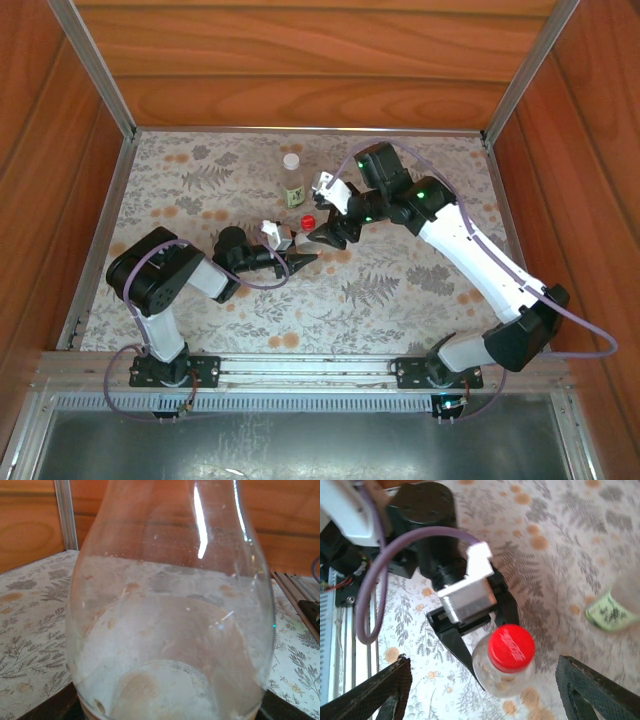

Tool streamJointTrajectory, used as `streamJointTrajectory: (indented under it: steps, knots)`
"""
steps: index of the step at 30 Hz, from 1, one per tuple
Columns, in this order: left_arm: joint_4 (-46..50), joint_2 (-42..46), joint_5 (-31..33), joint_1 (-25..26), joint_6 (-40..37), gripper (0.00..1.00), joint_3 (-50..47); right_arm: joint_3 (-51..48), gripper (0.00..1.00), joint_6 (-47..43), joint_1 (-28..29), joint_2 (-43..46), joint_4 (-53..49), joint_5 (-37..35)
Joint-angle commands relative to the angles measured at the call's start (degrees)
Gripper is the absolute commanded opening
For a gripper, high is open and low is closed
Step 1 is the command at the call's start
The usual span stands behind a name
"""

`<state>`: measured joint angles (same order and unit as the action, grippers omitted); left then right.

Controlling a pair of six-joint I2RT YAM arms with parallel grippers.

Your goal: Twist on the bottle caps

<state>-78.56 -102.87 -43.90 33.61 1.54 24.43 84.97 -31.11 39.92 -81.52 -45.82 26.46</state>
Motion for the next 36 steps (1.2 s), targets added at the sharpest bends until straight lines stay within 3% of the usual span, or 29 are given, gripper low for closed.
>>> streamJointTrajectory:
  steps: [1,6,16,36]
  knots:
    - [12.2,-3.2,-0.8,-1.0,0.4,0.55,-2.5,3.4,0.76,-13.4,-1.4,-2.9,-1.8,8.0]
    - [12.2,-3.6,-1.4,-1.0,0.4,0.55,-2.4,9.7,0.68,-17.9,-1.8,-8.6,-10.2,9.8]
    - [12.2,-3.6,-1.9,-1.0,0.2,0.55,-2.4,15.1,0.61,-19.4,-2.8,-15.4,-14.8,10.5]
    - [12.3,-3.7,-2.1,-1.2,0.5,0.55,-2.1,15.2,0.41,-20.4,-3.6,-17.6,-17.0,11.2]
